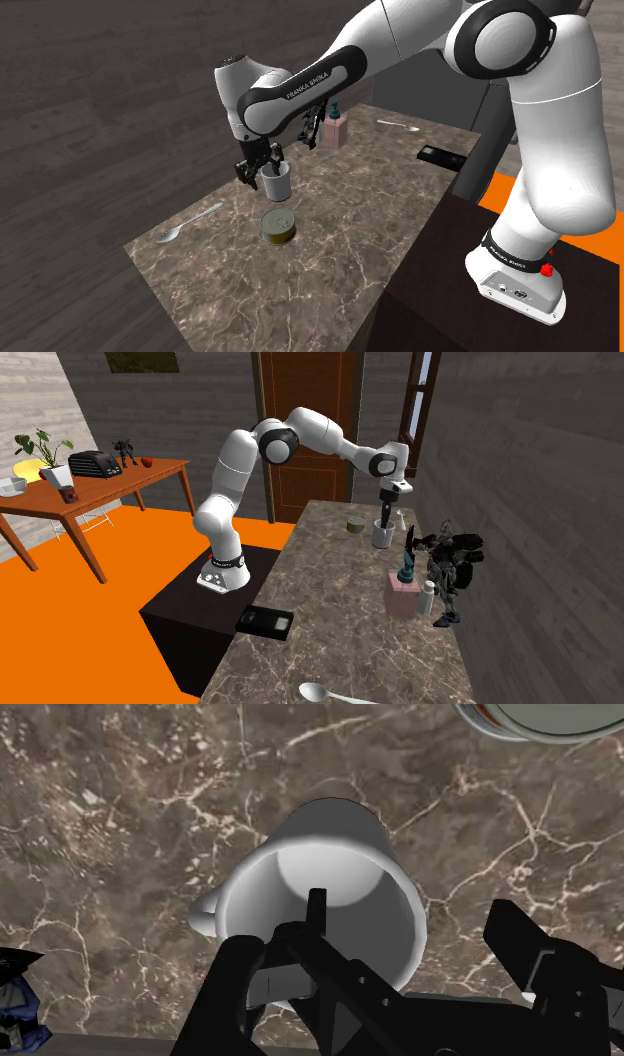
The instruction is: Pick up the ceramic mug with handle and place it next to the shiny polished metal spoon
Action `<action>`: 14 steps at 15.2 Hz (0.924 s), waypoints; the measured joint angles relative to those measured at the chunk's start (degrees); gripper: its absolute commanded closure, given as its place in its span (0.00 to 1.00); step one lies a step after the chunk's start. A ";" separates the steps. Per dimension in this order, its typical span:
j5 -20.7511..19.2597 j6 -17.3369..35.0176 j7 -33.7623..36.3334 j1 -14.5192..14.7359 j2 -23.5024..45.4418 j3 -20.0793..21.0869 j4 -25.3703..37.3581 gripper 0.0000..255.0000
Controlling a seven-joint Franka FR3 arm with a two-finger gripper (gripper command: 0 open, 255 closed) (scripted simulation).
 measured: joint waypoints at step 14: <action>0.82 -6.41 -0.61 0.27 -1.72 0.47 4.80 0.00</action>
